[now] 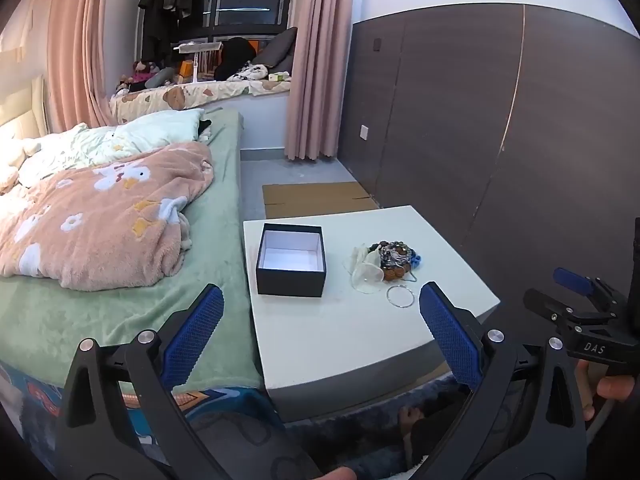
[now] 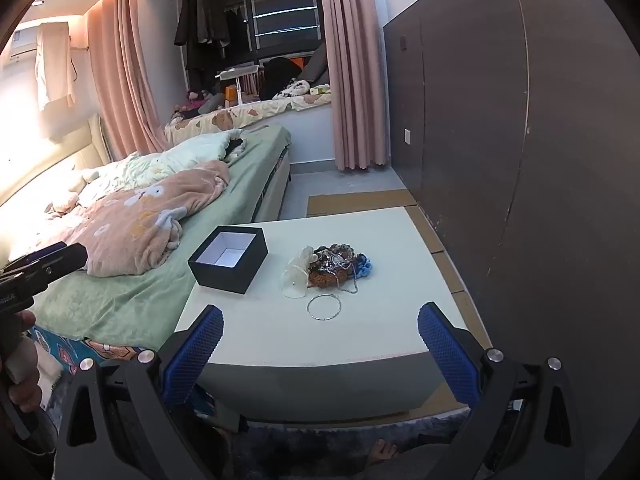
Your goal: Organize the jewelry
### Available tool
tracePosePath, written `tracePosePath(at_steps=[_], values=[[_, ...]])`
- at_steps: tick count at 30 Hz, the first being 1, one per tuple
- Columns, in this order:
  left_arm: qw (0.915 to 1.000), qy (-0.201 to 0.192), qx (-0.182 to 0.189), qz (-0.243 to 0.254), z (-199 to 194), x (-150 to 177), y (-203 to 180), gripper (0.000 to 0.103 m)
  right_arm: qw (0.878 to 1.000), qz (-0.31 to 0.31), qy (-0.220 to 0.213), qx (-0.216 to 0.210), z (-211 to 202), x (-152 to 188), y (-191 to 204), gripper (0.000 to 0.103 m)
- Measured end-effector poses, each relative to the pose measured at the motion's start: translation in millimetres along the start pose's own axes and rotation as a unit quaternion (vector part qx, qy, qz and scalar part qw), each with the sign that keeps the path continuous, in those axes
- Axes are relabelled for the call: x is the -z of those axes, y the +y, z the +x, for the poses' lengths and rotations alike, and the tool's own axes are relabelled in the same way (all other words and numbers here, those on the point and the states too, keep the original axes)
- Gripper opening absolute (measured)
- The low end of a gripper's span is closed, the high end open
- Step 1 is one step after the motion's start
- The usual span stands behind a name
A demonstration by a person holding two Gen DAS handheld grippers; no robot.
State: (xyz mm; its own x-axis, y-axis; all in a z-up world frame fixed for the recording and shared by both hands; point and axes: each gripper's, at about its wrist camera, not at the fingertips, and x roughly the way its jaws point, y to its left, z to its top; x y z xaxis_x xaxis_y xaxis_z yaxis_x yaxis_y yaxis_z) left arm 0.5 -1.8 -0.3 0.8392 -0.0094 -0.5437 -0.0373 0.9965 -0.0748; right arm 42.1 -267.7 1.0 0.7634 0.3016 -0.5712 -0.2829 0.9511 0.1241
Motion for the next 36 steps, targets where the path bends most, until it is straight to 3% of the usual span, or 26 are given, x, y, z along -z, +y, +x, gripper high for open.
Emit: tracePosePath(at_steps=[23, 27, 36], values=[[0.9997, -0.005, 0.025, 0.002, -5.0, 5.2, -8.7, 0.098, 1.0, 0.002, -0.005, 0.009, -3.9, 1.6, 0.8, 0.096], [0.9999, -0.01, 0.011, 0.002, -4.1, 6.2, -5.7, 0.098, 1.0, 0.006, -0.007, 0.01, -4.3, 1.9, -0.8, 0.096], [0.9998, -0.009, 0.018, 0.0, -6.0, 6.8, -1.6, 0.098, 1.0, 0.001, -0.01, 0.014, -7.5, 2.7, 0.8, 0.096]])
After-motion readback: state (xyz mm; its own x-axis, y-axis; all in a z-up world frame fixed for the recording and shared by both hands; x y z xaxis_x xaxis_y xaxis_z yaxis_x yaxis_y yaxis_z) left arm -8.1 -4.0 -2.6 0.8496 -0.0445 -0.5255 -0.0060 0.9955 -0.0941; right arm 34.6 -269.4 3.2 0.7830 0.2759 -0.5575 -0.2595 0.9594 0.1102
